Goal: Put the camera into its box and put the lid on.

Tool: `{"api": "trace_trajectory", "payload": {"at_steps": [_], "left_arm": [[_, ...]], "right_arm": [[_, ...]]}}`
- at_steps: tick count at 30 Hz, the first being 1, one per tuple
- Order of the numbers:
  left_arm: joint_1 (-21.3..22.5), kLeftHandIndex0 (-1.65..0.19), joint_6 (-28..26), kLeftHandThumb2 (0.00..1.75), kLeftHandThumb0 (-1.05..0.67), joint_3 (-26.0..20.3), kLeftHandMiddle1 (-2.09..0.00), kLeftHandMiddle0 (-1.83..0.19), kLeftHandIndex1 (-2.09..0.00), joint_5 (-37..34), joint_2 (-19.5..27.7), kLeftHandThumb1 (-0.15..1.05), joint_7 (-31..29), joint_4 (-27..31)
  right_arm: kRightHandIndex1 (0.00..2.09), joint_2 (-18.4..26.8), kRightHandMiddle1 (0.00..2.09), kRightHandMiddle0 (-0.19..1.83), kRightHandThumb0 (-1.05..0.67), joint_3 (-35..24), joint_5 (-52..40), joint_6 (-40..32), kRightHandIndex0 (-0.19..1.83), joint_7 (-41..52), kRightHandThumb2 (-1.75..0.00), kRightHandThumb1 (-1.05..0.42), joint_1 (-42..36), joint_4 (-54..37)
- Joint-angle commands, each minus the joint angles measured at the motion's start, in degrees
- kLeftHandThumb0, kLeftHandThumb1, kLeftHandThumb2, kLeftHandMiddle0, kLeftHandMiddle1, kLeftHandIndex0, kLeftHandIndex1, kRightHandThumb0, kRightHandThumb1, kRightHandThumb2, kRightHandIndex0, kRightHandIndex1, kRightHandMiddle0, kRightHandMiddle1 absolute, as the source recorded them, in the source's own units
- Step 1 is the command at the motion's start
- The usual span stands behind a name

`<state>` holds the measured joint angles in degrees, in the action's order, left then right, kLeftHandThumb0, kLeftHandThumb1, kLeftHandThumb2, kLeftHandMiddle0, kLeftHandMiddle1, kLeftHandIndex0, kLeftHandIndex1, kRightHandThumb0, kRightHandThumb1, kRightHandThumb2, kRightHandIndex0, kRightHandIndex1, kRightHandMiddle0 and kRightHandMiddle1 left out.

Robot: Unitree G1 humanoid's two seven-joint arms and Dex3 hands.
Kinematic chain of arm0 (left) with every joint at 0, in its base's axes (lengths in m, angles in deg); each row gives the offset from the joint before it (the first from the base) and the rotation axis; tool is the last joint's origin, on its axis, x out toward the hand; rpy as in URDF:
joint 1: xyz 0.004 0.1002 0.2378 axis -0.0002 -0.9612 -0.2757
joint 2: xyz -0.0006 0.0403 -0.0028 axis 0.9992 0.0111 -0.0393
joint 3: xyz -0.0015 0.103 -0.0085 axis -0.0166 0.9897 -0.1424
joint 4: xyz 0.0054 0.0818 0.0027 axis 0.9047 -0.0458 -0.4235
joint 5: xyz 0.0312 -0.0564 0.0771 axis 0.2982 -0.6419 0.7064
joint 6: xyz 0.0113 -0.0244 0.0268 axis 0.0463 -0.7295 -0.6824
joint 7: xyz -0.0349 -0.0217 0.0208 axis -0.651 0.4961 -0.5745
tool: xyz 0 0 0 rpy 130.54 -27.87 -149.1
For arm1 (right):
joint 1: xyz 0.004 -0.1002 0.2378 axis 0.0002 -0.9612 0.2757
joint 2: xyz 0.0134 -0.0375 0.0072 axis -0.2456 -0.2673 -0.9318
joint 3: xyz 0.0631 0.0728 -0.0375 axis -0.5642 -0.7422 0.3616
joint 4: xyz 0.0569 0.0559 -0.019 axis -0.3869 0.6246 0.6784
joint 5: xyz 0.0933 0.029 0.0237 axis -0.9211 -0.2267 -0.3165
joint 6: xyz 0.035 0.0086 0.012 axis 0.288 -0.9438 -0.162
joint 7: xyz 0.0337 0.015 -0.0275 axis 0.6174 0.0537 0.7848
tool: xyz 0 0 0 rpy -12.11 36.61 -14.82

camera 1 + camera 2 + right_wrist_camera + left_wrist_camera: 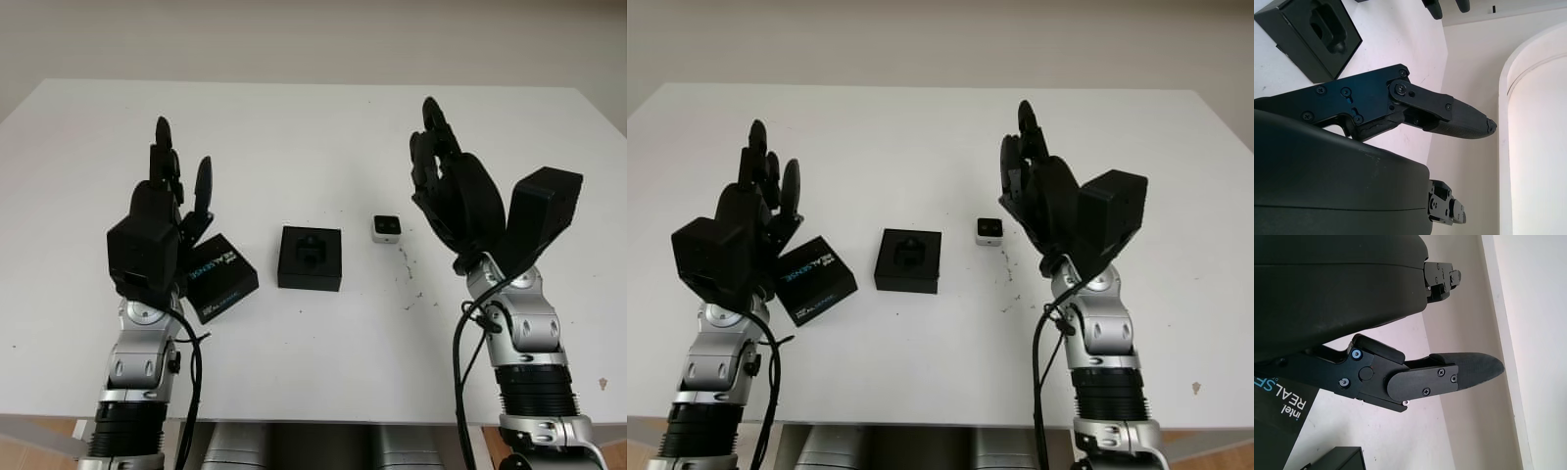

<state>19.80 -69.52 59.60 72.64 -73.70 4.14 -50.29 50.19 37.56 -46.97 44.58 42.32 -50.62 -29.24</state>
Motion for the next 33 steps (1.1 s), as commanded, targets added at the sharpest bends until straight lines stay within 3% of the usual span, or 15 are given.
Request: {"api": "trace_trajectory", "payload": {"at_steps": [1, 12, 15, 17, 20, 25, 29, 33], "left_arm": [[-0.3, 0.09, 0.0, 0.55, -0.78, -0.1, -0.05, 0.07, -0.05, -0.2, 0.1, 1.05, -0.1, 1.3], [0.4, 0.08, 0.3, 0.55, -0.78, 0.0, -0.05, 0.07, -0.05, -0.3, 0.2, 1.05, 0.1, 0.3], [0.2, 0.09, 0.1, 0.55, -0.78, 0.0, -0.05, 0.08, -0.05, -0.3, 0.1, 1.05, 0.1, 0.5], [0.1, 0.09, 0.2, 0.55, -0.78, 0.0, -0.05, 0.07, -0.05, -0.1, 0.2, 1.05, 0.2, 0.7], [-0.1, 0.09, 0.4, 0.56, -0.77, -0.1, -0.05, 0.07, -0.05, -0.1, 0.2, 1.05, 0.2, 1.0], [-0.6, 0.08, 0.1, 0.56, -0.77, -0.1, -0.06, 0.07, -0.05, 0.1, 0.2, 1.05, 0.2, 1.6], [-0.6, 0.08, 0.3, 0.56, -0.77, -0.1, -0.06, 0.06, -0.06, 0.5, 0.2, 1.05, 0.3, 1.2], [-0.2, 0.08, 0.8, 0.57, -0.77, 0.0, -0.06, 0.06, -0.06, 0.5, 0.1, 1.05, 0.2, 0.4]], "right_arm": [[0.00, 0.0, 0.00, -0.19, -0.71, -0.1, -0.2, -0.2, -0.19, 0.2, -0.71, -1.05, -0.1, -1.2], [0.00, 0.4, 0.00, -0.19, -0.68, -0.4, 0.0, 0.7, -0.19, 0.7, -0.71, -1.05, 0.7, 0.5], [0.02, 1.5, 0.04, -0.14, -0.66, -1.0, 0.9, -0.1, -0.17, -0.3, -0.47, -1.05, 2.4, 1.2], [0.08, 4.1, 0.09, -0.03, -0.67, 0.3, 5.4, 0.5, -0.05, -1.7, -0.23, -1.04, 4.6, 3.0], [0.13, 8.4, 0.12, 0.05, -0.58, 2.0, 11.0, 4.5, 0.06, -1.2, -0.08, -0.97, 8.5, 8.8], [0.20, 17.8, 0.18, 0.18, -0.55, 9.1, 24.1, 10.2, 0.24, 1.4, -0.03, -0.87, 15.1, 18.2], [0.15, 22.7, 0.13, 0.21, -0.54, 15.2, 32.2, 13.7, 0.21, 4.9, -0.04, -0.83, 18.9, 23.4], [0.10, 24.9, 0.09, 0.20, -0.56, 20.2, 38.3, 18.1, 0.17, 6.7, -0.05, -0.82, 21.6, 29.1]]}}
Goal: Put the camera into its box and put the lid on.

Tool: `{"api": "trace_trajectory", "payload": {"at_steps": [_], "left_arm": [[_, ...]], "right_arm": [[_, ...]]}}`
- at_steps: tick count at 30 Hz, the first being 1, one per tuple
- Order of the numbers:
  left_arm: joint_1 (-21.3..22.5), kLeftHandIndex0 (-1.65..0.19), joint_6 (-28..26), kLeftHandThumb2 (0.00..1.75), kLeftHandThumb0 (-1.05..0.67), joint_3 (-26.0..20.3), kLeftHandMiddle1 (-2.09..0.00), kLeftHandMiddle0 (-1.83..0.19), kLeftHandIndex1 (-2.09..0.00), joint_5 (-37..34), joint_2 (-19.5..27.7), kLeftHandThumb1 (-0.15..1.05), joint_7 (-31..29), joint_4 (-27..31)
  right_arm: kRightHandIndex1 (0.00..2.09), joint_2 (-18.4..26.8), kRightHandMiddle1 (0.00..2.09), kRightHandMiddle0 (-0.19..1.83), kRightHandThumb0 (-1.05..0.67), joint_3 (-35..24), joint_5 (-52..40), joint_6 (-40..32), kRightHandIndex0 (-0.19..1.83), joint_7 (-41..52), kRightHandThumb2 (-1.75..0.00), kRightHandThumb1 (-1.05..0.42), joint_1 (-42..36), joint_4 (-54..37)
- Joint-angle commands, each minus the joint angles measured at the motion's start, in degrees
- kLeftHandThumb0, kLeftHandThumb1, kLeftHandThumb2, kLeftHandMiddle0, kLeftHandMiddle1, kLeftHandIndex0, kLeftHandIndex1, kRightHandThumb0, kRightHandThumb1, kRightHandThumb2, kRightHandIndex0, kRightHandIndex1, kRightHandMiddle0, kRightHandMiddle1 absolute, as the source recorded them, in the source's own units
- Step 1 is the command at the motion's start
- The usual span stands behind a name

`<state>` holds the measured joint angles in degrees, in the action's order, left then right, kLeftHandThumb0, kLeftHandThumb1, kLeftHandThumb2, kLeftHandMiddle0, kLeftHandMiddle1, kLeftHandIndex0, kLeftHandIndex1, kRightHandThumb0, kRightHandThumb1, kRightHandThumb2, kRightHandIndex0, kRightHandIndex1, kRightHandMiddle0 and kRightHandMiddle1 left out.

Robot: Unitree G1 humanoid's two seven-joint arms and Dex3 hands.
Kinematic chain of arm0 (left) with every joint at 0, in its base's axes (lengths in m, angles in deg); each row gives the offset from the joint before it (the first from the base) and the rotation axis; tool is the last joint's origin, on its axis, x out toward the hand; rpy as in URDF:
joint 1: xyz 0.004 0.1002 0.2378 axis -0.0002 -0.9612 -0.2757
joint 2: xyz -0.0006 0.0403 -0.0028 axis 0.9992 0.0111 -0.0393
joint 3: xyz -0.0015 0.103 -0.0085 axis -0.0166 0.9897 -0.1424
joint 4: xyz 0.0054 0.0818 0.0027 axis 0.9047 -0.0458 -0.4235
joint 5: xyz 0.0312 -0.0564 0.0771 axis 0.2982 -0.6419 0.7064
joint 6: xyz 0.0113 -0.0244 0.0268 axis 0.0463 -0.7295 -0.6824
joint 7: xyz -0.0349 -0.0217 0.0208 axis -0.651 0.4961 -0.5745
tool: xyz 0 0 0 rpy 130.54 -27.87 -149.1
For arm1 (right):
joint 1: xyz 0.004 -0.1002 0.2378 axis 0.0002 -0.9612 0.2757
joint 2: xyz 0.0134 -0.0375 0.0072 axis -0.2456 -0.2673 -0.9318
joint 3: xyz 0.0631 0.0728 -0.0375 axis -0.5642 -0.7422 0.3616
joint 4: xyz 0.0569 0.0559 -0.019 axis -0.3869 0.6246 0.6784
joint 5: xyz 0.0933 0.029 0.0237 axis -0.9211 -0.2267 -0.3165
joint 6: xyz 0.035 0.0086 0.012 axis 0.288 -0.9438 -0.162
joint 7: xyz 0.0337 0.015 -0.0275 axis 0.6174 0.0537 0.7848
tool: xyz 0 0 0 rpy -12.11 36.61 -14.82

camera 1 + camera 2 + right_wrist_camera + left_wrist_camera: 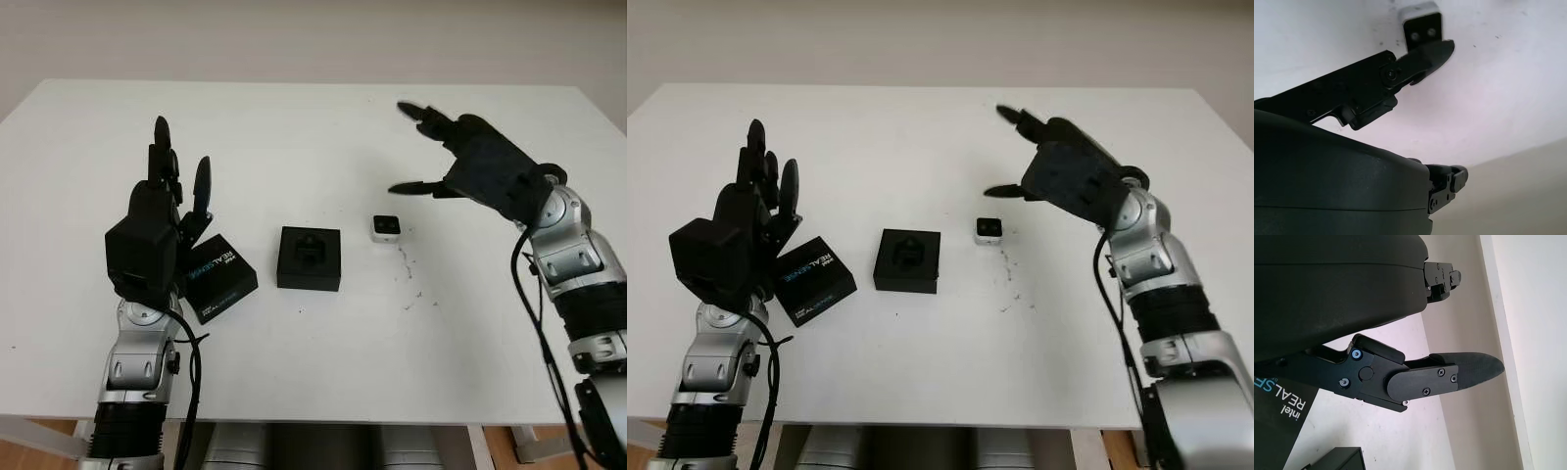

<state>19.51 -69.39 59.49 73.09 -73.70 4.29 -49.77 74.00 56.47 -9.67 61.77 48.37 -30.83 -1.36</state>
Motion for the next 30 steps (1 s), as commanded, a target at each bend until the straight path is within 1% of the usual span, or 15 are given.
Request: {"api": "trace_trajectory", "payload": {"at_steps": [1, 6, 11, 15, 22, 27, 30], "left_arm": [[0.2, 0.08, 0.8, 0.56, -0.77, 0.1, -0.06, 0.06, -0.06, 0.0, 0.1, 1.05, 0.0, -0.3], [0.4, 0.08, 0.9, 0.56, -0.76, 0.1, -0.05, 0.07, -0.05, -0.2, 0.0, 1.05, -0.1, -0.5], [0.4, 0.08, 0.3, 0.56, -0.77, 0.0, -0.05, 0.06, -0.05, -0.3, 0.0, 1.05, 0.0, -0.1], [0.6, 0.09, 0.3, 0.55, -0.77, 0.0, -0.05, 0.07, -0.05, -0.6, 0.0, 1.05, -0.2, -0.1], [0.8, 0.09, 0.2, 0.55, -0.77, 0.3, -0.05, 0.07, -0.05, -0.5, 0.1, 1.05, -0.2, -0.3], [0.9, 0.09, 0.5, 0.55, -0.77, 0.4, -0.05, 0.07, -0.05, -0.2, 0.1, 1.05, -0.1, -0.6], [1.1, 0.08, 0.5, 0.55, -0.77, 0.4, -0.05, 0.07, -0.05, -0.3, 0.1, 1.05, -0.1, -0.9]], "right_arm": [[0.09, 1.3, 0.09, 0.20, -0.56, 2.0, 1.8, 1.3, 0.14, 1.4, -0.05, -0.82, 2.3, 2.1], [0.10, 1.1, 0.09, 0.26, -0.54, 3.8, 3.4, 5.7, 0.18, 1.7, -0.04, -0.79, 3.0, 6.5], [0.10, 1.0, 0.09, 0.31, -0.53, 4.7, 4.3, 6.3, 0.22, 2.3, -0.05, -0.79, 2.6, 7.3], [0.09, 0.5, 0.08, 0.31, -0.50, 5.6, 5.3, 5.7, 0.21, 3.1, -0.06, -0.81, 1.7, 6.9], [0.10, -0.8, 0.08, 0.38, -0.50, 6.6, 5.5, 9.1, 0.29, -0.7, -0.06, -0.83, 0.3, 9.2], [0.11, -1.6, 0.10, 0.45, -0.52, 7.3, 6.2, 12.6, 0.34, -5.5, -0.06, -0.83, 0.2, 12.9], [0.13, -1.6, 0.14, 0.52, -0.52, 8.3, 7.8, 14.7, 0.40, -9.2, -0.05, -0.83, 0.3, 14.6]]}}
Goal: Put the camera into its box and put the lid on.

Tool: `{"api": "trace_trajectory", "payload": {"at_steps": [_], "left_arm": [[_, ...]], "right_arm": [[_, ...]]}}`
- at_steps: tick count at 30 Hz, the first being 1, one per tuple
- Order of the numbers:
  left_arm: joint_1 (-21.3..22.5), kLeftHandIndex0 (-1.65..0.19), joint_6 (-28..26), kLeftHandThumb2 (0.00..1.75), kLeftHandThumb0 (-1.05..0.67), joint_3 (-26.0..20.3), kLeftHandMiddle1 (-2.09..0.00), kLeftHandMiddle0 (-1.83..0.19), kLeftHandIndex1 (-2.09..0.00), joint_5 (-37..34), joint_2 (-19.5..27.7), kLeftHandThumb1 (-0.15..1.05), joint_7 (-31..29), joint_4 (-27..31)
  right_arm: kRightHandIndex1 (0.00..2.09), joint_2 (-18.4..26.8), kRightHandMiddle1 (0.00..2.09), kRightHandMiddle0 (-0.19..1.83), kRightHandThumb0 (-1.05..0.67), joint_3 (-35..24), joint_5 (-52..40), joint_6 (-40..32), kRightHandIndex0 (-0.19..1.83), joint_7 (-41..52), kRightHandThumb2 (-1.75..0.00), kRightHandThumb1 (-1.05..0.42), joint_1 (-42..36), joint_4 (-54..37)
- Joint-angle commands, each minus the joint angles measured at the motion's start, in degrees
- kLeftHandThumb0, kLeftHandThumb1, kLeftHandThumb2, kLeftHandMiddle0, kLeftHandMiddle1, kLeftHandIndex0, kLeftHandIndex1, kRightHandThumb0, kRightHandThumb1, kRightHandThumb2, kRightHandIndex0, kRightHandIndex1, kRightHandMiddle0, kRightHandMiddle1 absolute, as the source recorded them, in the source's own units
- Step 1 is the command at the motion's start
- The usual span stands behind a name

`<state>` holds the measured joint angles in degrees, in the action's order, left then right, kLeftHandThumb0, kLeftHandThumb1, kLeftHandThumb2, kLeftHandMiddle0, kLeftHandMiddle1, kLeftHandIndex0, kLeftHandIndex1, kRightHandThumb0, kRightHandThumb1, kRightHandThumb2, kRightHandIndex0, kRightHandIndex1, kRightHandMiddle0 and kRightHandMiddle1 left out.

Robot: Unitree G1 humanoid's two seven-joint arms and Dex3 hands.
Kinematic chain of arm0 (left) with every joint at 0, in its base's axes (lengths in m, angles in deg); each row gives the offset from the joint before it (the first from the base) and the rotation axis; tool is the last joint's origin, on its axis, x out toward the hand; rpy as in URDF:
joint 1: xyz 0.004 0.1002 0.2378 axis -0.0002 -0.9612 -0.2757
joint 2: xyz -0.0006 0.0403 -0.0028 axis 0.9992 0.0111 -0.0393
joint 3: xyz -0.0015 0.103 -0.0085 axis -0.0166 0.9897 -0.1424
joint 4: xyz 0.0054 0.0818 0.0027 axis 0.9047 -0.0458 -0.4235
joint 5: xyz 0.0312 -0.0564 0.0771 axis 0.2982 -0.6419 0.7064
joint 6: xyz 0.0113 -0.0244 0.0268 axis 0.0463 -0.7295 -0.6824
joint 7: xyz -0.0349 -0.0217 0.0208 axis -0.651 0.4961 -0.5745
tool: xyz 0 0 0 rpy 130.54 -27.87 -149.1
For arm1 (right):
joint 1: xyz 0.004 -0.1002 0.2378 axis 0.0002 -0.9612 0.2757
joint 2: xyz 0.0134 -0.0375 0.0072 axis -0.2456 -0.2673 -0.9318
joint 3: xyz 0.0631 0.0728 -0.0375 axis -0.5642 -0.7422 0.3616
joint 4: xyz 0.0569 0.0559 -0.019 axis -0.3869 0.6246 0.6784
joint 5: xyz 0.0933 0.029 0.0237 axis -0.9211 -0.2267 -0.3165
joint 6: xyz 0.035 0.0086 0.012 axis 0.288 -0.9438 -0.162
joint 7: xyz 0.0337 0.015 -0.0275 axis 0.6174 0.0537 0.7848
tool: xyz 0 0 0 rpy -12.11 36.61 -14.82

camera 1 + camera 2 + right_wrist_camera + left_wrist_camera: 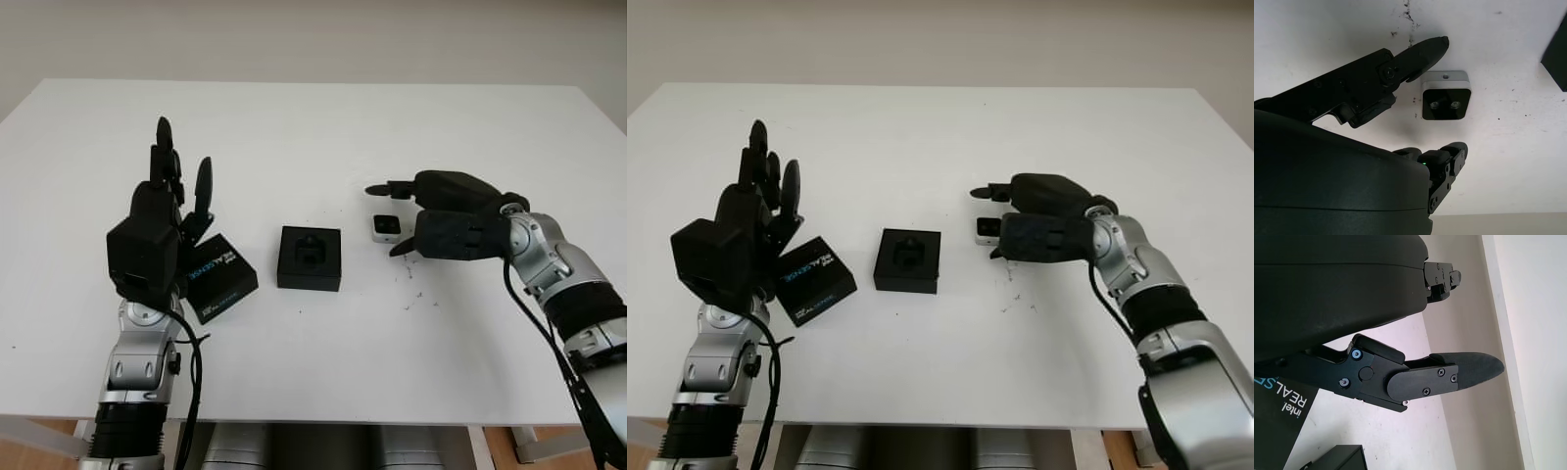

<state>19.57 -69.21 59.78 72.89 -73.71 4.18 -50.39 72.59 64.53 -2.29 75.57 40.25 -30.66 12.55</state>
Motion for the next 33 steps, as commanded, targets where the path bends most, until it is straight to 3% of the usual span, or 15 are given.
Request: {"api": "trace_trajectory", "payload": {"at_steps": [1, 10, 14, 33], "left_arm": [[1.1, 0.09, 0.3, 0.55, -0.77, 0.0, -0.05, 0.07, -0.05, -0.2, 0.0, 1.05, 0.0, -0.4], [1.0, 0.09, 1.0, 0.55, -0.76, 0.1, -0.05, 0.08, -0.05, -0.3, 0.0, 1.05, 0.0, -0.6], [1.0, 0.09, 0.7, 0.55, -0.76, 0.1, -0.05, 0.08, -0.05, -0.3, 0.0, 1.05, 0.0, -0.4], [1.2, 0.09, 1.7, 0.55, -0.76, 0.1, -0.05, 0.08, -0.05, -1.0, 0.3, 1.05, -0.2, -1.5]], "right_arm": [[0.13, -0.2, 0.15, 0.53, -0.52, 0.6, 1.0, 1.1, 0.40, -1.9, -0.05, -0.83, 0.2, 0.9], [0.13, -0.6, 0.23, 0.59, -0.49, 1.9, 3.2, 3.4, 0.45, -7.8, -0.05, -0.84, 0.5, 4.1], [0.09, -0.4, 0.55, 0.43, -0.46, 2.6, 4.1, 3.9, 0.49, -9.5, -0.06, -0.85, 0.9, 5.0], [0.10, -0.3, 1.19, 0.33, -0.33, 3.5, 5.7, 3.7, 0.58, -12.2, -0.06, -0.93, 0.7, 6.2]]}}
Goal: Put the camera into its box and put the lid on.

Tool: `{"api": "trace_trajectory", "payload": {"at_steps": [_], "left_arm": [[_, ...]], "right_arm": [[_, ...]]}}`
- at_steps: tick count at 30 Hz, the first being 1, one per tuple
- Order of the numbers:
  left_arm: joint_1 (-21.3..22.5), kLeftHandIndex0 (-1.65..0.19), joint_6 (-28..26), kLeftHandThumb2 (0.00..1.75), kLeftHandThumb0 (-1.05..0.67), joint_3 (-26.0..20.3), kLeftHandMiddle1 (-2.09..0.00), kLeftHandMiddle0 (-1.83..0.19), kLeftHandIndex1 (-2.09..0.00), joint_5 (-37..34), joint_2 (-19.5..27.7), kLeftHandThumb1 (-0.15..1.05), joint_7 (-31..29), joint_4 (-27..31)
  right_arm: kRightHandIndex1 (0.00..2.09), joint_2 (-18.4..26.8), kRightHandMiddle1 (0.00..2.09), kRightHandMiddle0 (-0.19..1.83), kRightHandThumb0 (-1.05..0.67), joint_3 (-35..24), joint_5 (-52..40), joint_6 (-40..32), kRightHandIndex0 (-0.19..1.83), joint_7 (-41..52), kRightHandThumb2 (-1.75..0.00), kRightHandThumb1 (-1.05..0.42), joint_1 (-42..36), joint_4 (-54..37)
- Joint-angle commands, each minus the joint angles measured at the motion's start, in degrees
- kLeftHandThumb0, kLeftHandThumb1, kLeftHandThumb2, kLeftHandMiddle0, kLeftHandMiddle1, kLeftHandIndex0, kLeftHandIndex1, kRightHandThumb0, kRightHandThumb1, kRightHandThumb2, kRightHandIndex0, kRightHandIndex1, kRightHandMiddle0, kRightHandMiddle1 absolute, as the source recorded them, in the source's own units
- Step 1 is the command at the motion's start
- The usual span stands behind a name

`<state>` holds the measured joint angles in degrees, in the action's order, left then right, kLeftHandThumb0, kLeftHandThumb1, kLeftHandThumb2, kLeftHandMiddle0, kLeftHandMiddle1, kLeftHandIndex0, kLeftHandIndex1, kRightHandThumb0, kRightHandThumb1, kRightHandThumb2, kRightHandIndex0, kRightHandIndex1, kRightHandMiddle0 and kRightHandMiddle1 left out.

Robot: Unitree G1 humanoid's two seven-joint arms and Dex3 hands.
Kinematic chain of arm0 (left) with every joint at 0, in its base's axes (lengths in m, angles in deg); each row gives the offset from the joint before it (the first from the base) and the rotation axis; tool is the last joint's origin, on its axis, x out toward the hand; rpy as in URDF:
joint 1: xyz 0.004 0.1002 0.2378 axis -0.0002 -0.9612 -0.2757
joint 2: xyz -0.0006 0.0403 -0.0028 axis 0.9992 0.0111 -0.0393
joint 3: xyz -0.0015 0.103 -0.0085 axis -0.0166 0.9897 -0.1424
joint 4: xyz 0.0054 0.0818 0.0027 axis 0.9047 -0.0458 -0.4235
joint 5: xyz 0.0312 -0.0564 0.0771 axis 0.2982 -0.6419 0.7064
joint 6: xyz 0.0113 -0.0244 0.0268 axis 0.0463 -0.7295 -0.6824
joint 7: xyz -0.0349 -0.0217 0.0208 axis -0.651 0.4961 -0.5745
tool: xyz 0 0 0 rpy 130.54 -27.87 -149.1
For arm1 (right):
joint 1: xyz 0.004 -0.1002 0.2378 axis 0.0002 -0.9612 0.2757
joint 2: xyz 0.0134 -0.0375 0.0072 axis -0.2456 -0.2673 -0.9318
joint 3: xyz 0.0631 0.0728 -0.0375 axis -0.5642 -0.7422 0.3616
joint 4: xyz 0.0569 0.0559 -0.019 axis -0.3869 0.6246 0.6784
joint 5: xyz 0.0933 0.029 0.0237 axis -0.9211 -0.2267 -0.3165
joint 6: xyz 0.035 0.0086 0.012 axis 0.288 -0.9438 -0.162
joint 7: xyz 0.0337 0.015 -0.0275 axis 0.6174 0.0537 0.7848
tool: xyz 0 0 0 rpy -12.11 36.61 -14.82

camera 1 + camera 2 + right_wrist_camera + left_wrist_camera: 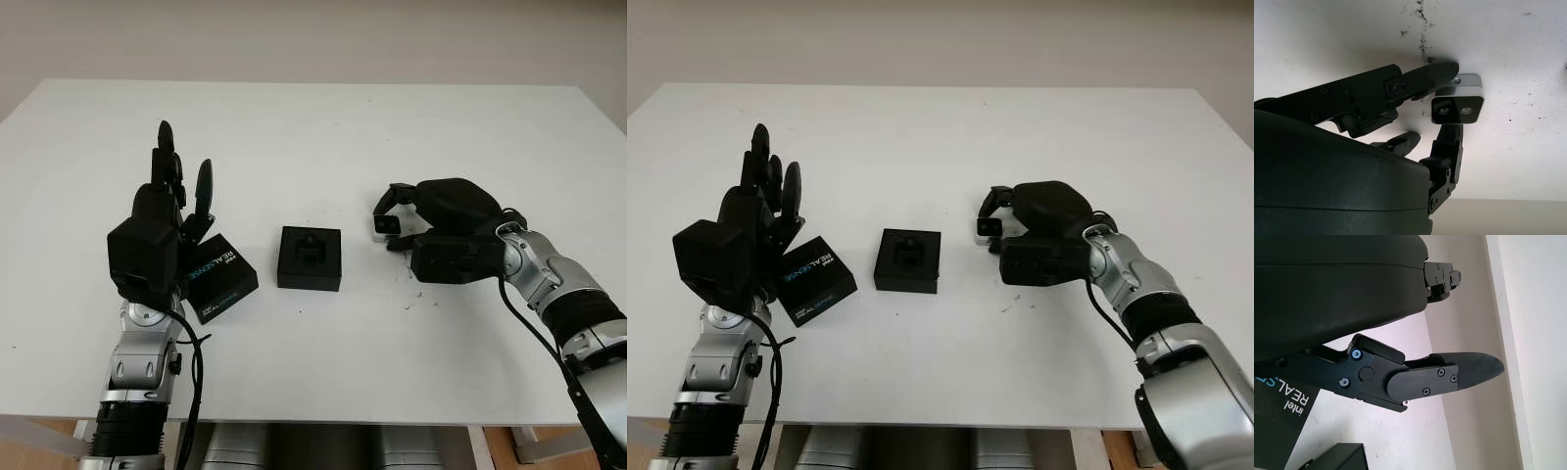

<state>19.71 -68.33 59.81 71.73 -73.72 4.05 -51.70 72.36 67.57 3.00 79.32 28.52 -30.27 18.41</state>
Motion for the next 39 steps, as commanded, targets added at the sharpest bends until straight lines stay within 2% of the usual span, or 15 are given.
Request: {"api": "trace_trajectory", "payload": {"at_steps": [1, 7, 13, 18, 26, 39], "left_arm": [[1.1, 0.09, 0.9, 0.55, -0.76, 0.0, -0.05, 0.08, -0.05, 0.1, 0.4, 1.05, -0.2, -0.3], [1.3, 0.09, 1.1, 0.54, -0.76, -0.2, -0.05, 0.08, -0.05, -0.3, 0.3, 1.05, -0.5, -0.4], [1.4, 0.09, 0.6, 0.54, -0.76, 0.0, -0.05, 0.08, -0.05, -0.4, 0.4, 1.05, -0.7, -0.1], [1.9, 0.09, 0.5, 0.53, -0.76, -0.1, -0.05, 0.08, -0.05, -0.8, 0.1, 1.05, -1.1, -0.4], [1.8, 0.09, 0.0, 0.53, -0.75, 0.1, -0.05, 0.08, -0.05, -0.9, 0.2, 1.05, -1.2, -0.3], [1.4, 0.09, 0.5, 0.53, -0.73, 0.1, -0.06, 0.08, -0.05, -0.9, 0.1, 1.05, -1.1, -0.4]], "right_arm": [[0.11, 0.0, 1.24, 0.35, -0.31, 0.5, 0.6, 0.1, 0.60, -1.0, -0.06, -0.94, 0.3, 0.4], [0.15, -0.2, 1.37, 0.36, -0.26, -0.4, -0.3, 1.4, 0.65, -4.2, -0.06, -0.96, -0.3, 1.3], [0.16, -0.7, 1.32, 0.36, -0.29, -1.5, -2.1, 0.8, 0.63, -5.6, -0.05, -0.96, -1.1, 1.8], [0.12, -3.8, 1.39, 0.35, -0.30, -6.8, -10.8, -1.0, 0.54, -2.4, -0.05, -0.94, -1.6, 3.6], [0.05, -6.8, 1.42, 0.35, -0.34, -11.7, -18.4, -4.5, 0.41, 1.9, -0.05, -0.92, -2.1, 3.5], [0.03, -10.0, 1.54, 0.38, -0.41, -18.1, -27.6, -6.0, 0.36, 7.6, -0.05, -0.89, -4.8, -4.4]]}}
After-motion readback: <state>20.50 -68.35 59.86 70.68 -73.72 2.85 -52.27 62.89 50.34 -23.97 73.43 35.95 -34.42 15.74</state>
